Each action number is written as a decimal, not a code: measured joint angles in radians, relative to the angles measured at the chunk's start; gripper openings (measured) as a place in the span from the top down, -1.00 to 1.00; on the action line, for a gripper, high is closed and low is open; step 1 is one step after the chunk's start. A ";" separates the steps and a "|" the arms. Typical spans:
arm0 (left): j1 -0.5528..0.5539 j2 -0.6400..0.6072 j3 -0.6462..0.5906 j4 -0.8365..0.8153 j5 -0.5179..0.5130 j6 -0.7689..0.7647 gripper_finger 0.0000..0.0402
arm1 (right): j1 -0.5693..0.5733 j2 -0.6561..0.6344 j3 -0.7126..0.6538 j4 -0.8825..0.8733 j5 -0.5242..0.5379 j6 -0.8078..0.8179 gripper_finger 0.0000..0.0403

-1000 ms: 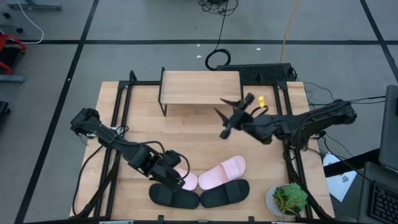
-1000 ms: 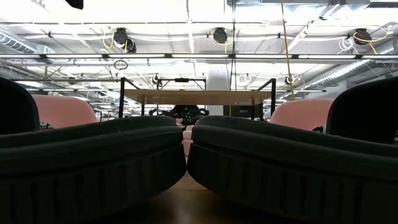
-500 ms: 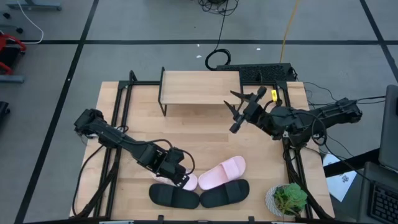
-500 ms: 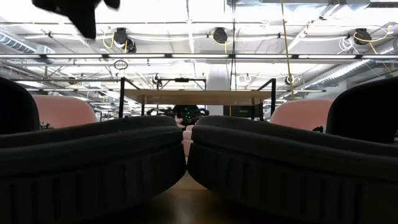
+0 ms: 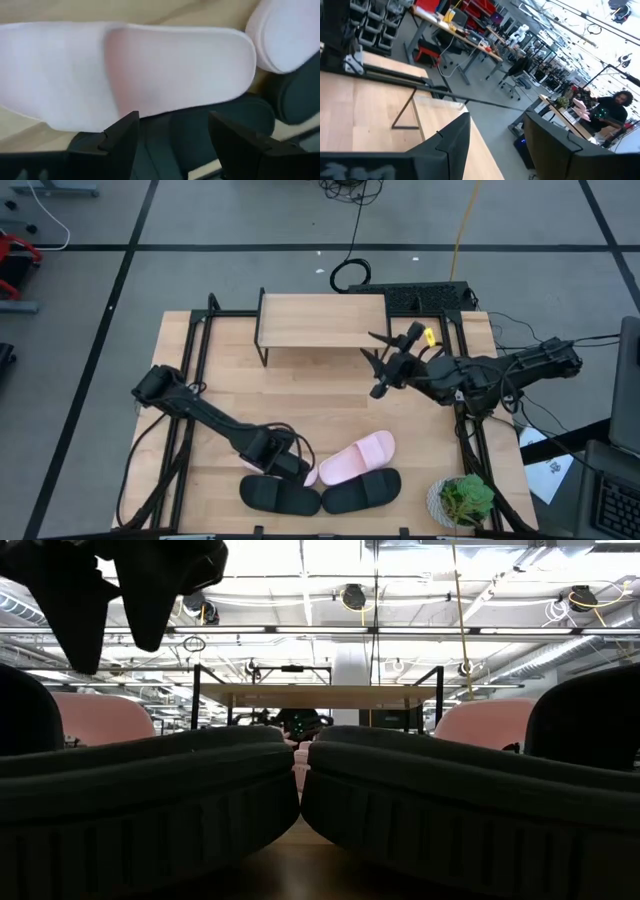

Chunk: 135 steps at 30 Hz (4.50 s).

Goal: Pick and place slides into the shelf
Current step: Put the left pink slide on the shelf

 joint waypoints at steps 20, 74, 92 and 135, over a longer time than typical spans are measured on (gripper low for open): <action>0.015 0.033 0.041 -0.184 -0.025 -0.015 -0.17 | -0.003 0.000 0.000 -0.023 -0.001 -0.004 0.14; 0.024 0.098 0.039 -0.244 -0.055 -0.020 -0.17 | -0.003 0.000 0.000 -0.022 -0.004 0.041 0.14; 0.035 0.155 0.040 -0.282 -0.008 -0.058 -0.17 | -0.003 0.000 -0.001 -0.022 -0.005 0.031 0.14; 0.064 0.116 0.370 -0.572 -0.325 0.150 0.99 | -0.064 0.000 -0.001 -0.022 -0.082 0.056 0.14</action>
